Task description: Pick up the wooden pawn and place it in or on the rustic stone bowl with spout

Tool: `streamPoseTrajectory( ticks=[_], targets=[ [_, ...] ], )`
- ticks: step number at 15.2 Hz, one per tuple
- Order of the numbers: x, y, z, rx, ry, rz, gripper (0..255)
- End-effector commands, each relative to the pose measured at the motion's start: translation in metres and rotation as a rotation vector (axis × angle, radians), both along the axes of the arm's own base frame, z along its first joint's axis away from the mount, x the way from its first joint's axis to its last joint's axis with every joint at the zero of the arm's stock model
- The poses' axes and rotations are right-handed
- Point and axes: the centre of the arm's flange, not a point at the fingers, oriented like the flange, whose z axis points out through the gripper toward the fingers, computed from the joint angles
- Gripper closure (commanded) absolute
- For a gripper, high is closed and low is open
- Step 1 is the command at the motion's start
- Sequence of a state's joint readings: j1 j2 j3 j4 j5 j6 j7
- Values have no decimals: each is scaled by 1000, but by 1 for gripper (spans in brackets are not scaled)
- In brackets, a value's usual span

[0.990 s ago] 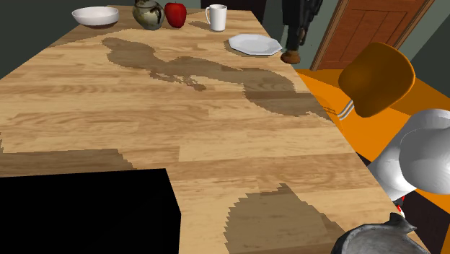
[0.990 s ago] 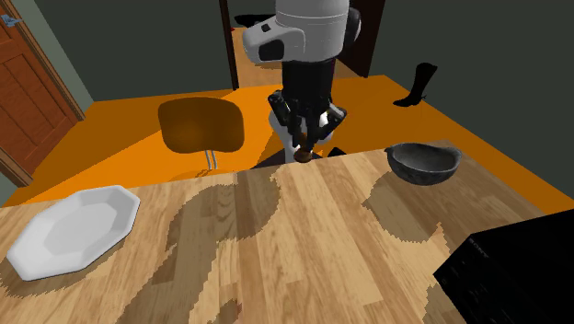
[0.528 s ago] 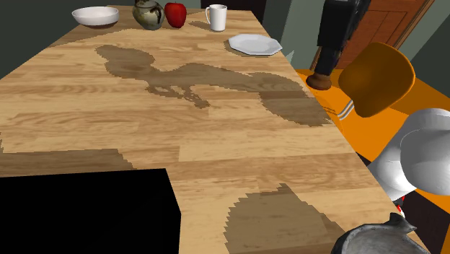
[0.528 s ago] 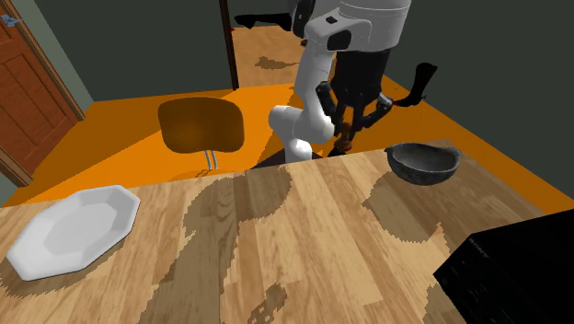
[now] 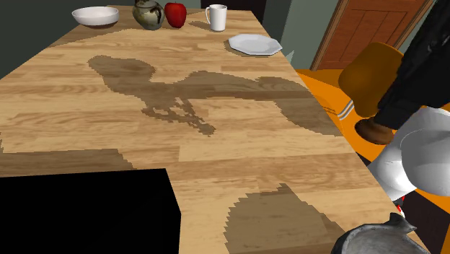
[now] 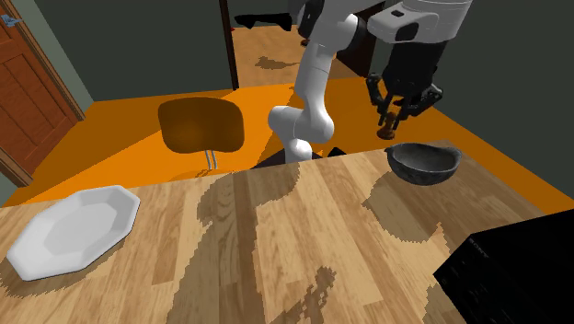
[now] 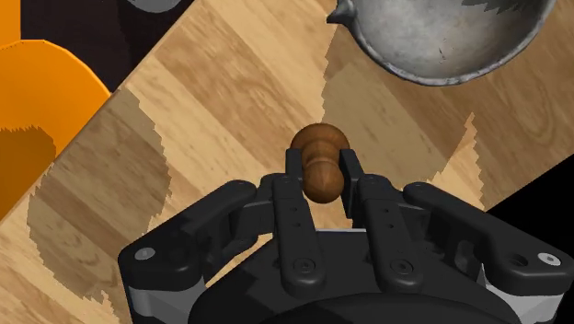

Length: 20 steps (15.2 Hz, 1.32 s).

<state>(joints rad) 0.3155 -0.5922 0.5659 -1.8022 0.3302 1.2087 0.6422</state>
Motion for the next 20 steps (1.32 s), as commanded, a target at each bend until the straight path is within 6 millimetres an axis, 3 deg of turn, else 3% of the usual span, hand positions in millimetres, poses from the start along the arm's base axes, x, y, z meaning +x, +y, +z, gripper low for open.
streamPoseTrajectory(
  ticks=[1,9,10,20],
  targets=[
    [-22,10,1,0,1,-1,255],
    [-118,55,4,0,1,-1,255],
    [-139,64,5,0,1,-1,255],
    [-139,64,-48,0,1,-1,255]
  ],
)
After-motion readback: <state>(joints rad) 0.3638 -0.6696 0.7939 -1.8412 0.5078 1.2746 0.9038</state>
